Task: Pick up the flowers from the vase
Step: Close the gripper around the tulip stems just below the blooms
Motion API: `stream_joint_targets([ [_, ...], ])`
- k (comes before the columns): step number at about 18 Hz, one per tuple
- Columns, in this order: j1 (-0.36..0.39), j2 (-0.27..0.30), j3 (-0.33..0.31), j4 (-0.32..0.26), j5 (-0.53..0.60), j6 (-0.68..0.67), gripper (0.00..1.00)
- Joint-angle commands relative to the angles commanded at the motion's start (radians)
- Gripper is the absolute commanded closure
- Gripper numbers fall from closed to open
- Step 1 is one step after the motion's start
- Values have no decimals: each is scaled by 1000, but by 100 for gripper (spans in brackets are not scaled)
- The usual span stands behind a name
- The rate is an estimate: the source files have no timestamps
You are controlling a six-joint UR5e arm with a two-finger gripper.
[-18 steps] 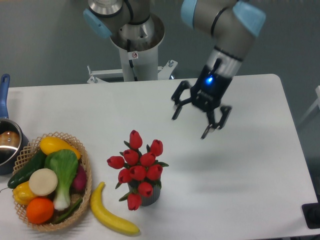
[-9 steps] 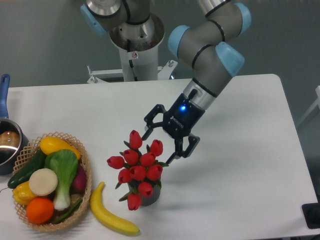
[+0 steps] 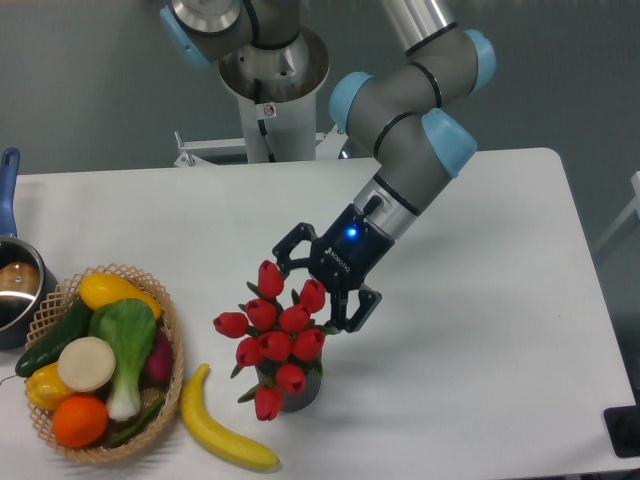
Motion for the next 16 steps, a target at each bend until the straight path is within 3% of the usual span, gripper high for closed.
stream_joint_targets([
  [16,-25,-55,61,6,-11,-2,0],
])
